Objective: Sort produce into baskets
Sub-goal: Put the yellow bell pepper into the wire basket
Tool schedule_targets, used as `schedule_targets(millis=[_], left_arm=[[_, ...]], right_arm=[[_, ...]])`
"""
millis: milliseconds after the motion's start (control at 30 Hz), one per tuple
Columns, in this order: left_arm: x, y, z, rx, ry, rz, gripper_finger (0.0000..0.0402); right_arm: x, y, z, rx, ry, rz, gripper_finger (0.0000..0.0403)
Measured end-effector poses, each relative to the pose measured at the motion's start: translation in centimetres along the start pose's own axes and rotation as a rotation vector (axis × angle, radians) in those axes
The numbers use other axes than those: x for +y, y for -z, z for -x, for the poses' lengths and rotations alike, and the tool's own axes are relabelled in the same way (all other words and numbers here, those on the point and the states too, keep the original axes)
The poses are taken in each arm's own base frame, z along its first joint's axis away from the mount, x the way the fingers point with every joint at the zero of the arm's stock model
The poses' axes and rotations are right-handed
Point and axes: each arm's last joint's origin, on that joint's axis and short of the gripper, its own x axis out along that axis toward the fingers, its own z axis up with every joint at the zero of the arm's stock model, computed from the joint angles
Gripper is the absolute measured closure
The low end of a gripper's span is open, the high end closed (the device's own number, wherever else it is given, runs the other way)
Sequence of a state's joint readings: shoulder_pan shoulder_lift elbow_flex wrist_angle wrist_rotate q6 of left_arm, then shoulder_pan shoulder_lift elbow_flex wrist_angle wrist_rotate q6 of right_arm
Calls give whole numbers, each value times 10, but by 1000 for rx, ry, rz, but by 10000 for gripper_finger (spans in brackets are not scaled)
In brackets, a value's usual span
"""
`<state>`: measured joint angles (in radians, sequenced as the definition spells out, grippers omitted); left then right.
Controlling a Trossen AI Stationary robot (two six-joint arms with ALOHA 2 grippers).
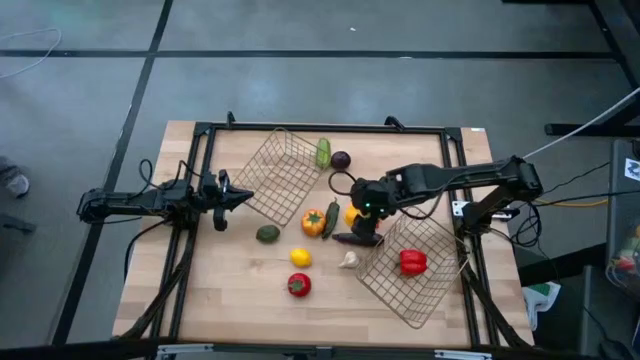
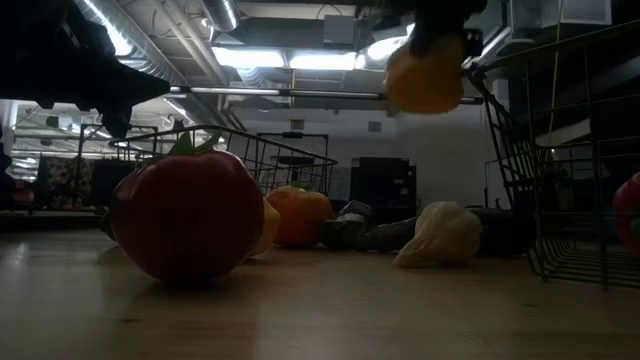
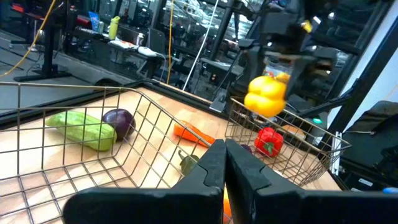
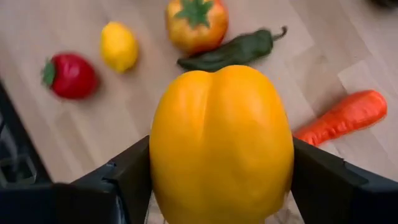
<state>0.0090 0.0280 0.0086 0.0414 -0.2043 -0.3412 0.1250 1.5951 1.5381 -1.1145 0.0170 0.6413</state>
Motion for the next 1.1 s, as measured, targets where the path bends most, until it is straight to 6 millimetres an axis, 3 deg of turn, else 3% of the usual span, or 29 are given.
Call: schedule_targets(millis=[133,500,833,1100], left_arm=[[0,0,0,0,0,0,402],[0,0,0,0,0,0,402],[0,0,0,0,0,0,402],[0,0,0,0,0,0,402]], right_arm=[[9,11,15,61,10,96,108],[10,62,18,354,246,287,100],[8,101,-16,489,338,381,99],[-2,111,-41,505,364,382,96]])
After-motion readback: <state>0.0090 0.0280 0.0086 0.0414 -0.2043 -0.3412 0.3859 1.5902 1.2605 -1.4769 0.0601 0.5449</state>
